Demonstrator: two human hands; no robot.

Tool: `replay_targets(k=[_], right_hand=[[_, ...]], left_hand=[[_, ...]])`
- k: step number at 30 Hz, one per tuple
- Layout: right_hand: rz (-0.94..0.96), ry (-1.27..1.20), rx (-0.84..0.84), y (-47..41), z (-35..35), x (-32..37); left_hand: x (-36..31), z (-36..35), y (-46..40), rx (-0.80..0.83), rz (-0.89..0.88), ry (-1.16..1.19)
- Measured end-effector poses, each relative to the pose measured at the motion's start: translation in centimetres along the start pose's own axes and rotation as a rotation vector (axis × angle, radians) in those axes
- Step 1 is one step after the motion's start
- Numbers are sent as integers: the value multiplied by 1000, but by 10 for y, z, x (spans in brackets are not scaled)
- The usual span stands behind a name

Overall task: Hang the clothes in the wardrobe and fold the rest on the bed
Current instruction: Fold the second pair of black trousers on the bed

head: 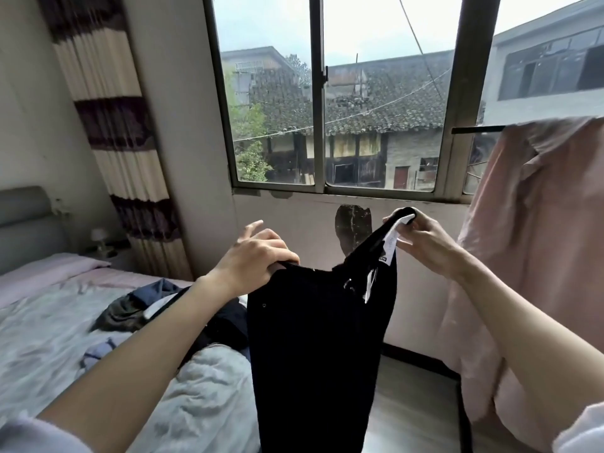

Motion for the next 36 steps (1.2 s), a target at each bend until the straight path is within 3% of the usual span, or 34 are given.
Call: replay_targets(k=[5,9,14,17,23,29,32,34,36], right_hand=[[-99,131,278,-16,-62,3],[-80,333,288,-18,-112,-6],[-196,63,294,-16,-134,-26],[-275,-6,415,-16,-141,-20],[-346,100,644,-12,-143,-7],[-331,274,629,-3,-137,-8],[-269,588,581,-1,-136,-5],[-282,1011,555,-3,-134,-11],[-327,1345,418,-7,-125,-22]], left_hand=[[-26,2,-7,-186,-72,20],[-31,-7,-2,-294,37,83],[-18,-20,16,-327,276,133],[-8,-22,24,-373,352,159],[7,-27,25,-239,251,162],[-2,-36,21,-132,176,115],[-9,-45,12,-127,286,84],[-12,-50,2,-101,372,47],[-14,-51,-9,-98,383,17]])
Point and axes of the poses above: each hand's wrist, its own y-axis away from the middle knuckle, its own z-axis out of the back of the hand, x = y × z, the point moved 3 cm from there along -y, towards the middle knuckle, and after that the axes turned 10 degrees about x, right-handed, at the moved point
